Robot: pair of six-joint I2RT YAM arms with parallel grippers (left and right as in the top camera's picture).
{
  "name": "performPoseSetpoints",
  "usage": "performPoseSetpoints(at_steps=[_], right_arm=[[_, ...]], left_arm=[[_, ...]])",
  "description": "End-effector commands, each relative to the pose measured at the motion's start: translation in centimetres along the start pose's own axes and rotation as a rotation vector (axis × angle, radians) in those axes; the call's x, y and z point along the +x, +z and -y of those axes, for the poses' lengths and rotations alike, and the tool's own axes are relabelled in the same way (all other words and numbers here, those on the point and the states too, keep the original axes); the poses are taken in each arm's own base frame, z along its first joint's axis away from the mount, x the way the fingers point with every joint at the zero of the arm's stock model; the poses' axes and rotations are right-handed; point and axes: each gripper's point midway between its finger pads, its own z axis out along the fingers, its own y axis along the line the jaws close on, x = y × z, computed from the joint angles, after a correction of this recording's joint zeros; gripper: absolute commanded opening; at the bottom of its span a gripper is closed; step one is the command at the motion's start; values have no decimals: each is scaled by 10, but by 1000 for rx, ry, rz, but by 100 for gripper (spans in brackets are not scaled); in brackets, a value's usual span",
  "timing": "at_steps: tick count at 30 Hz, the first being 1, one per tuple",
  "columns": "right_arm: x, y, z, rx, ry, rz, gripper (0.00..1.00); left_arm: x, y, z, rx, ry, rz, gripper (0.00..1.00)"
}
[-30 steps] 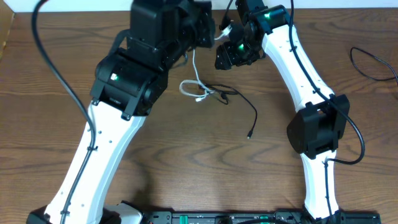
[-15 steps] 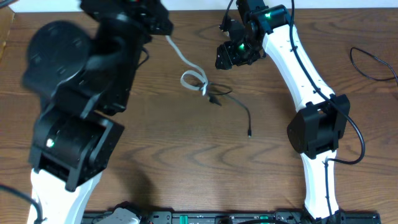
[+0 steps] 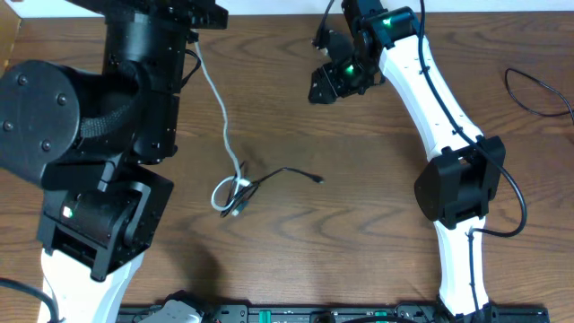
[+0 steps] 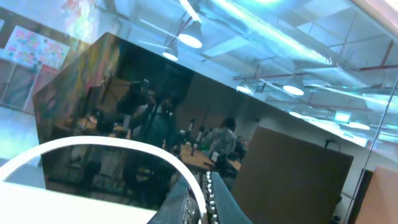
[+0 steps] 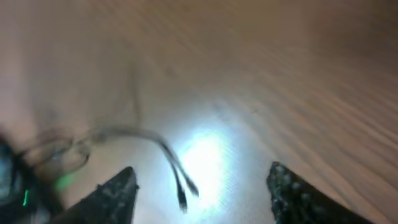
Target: Untangle cables
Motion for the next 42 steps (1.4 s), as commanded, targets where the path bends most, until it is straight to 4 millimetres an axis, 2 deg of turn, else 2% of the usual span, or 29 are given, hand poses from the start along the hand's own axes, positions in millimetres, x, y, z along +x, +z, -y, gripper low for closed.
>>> performPoseSetpoints(at_steps=[1,10,15,17,21,24,30,36,42], right_arm=[[4,-4,-43,-263,-279,40,68],[9,9,-81,-325,-412,18,77],[6,24,-109,-394,-370,13,77],[7,37,-118,-407,-401,3,76],[17,69,-122,-435,-513,-33,79],[25,84,-132,-559,-543,-27,82],[23,87,-156,-829,-597,107,83],[26,99,-162,-920,-563,126,82],[30,100,-180,-967,-575,125,81]], left_arm=[[-4,-2,-2,-12,13,8,7],[-2,-2,-3,-15,15,-1,7],[-1,-2,-3,-15,16,-4,8],[-1,-2,-3,-15,16,-4,8],[0,-2,-3,-15,16,-6,7],[1,-2,-3,-17,18,-11,8],[2,-2,-4,-19,19,-18,7],[2,-2,-4,-19,20,-18,8],[3,-2,-4,-20,20,-20,7]])
